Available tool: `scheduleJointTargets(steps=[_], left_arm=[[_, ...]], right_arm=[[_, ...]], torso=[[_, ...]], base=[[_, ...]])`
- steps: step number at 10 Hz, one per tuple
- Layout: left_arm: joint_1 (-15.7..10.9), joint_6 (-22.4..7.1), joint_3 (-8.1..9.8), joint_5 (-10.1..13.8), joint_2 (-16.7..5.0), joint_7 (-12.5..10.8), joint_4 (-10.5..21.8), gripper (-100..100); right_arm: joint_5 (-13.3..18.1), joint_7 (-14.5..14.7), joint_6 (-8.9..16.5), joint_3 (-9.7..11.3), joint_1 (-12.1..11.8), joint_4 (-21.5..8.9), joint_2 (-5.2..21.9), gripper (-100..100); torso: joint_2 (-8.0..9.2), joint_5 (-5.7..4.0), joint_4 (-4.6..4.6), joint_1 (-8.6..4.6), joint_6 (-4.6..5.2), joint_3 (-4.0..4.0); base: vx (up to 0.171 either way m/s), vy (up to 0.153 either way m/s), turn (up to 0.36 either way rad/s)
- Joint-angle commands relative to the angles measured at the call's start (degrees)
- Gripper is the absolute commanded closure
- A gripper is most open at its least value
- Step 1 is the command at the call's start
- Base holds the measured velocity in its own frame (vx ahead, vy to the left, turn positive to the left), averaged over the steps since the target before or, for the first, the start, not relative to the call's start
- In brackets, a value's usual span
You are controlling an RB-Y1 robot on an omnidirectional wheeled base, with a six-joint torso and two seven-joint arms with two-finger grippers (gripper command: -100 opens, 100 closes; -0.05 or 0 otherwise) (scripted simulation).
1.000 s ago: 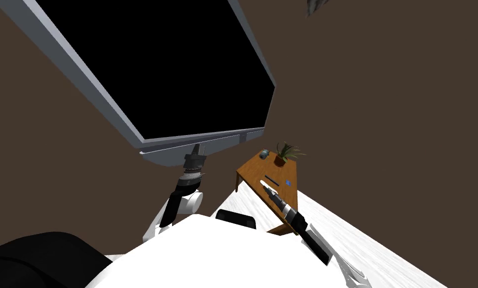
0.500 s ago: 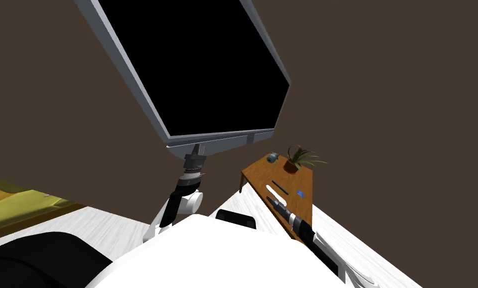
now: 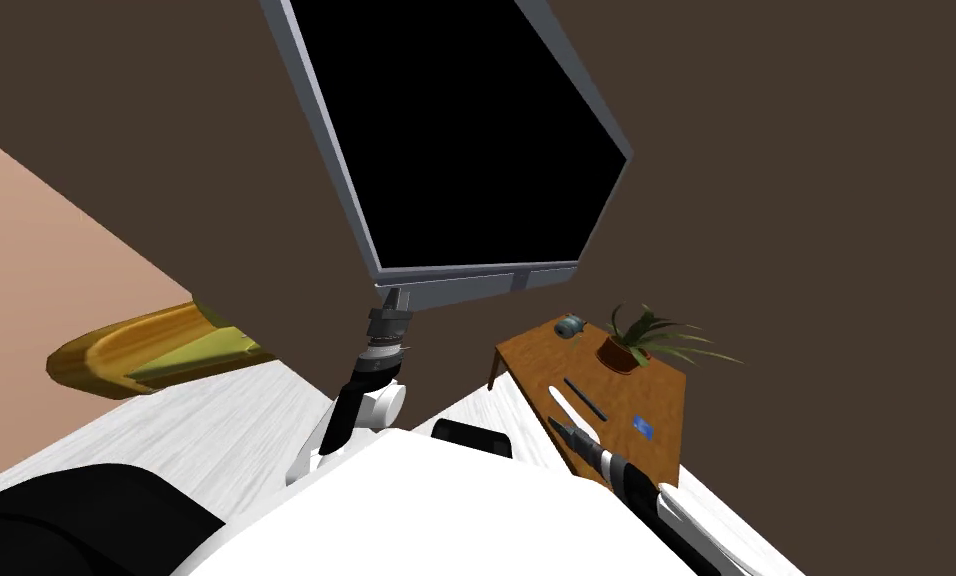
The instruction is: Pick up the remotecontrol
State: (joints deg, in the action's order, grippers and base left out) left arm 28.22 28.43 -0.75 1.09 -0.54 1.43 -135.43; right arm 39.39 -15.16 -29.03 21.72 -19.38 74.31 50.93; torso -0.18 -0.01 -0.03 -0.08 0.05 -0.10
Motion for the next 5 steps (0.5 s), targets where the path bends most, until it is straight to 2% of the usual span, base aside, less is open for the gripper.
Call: scheduleJointTargets(steps=[1, 2, 3, 4, 5], left_arm=[[0.0, 0.0, 0.0, 0.0, 0.0, 0.0, 0.0, 0], [0.01, 0.0, 0.0, 0.0, 0.0, 0.0, 0.0, 0], [0.01, 0.0, 0.01, 0.0, 0.0, 0.0, 0.0, 0], [0.0, 0.0, 0.0, 0.0, 0.0, 0.0, 0.0, 0], [0.01, 0.0, 0.01, 0.0, 0.0, 0.0, 0.0, 0]], right_arm=[[0.72, 0.17, -0.4, 0.45, 0.22, -2.86, 1.07, -100], [0.72, 0.17, -0.4, 0.45, 0.22, -3.19, 1.07, -100], [1.99, 0.0, -0.24, 1.55, 0.22, -4.9, 2.88, -100], [1.99, 0.0, -0.24, 1.55, 0.22, -6.09, 2.88, -100], [3.17, -0.11, -0.08, 2.59, 0.18, -8.37, 4.55, -100]], torso=[[0.0, 0.0, 0.0, 0.0, 0.0, 0.0], [0.01, -0.01, 0.0, 0.01, 0.04, 0.0], [0.02, -0.01, 0.0, 0.05, 0.07, 0.01], [0.01, 0.01, 0.01, 0.08, -0.03, 0.01], [0.01, 0.0, 0.0, 0.07, 0.07, 0.0]], base=[[0.008, -0.021, 0.252], [0.003, -0.01, 0.038], [0.001, 0.003, 0.385], [0.004, -0.009, 0.219], [0.006, -0.003, 0.439]])
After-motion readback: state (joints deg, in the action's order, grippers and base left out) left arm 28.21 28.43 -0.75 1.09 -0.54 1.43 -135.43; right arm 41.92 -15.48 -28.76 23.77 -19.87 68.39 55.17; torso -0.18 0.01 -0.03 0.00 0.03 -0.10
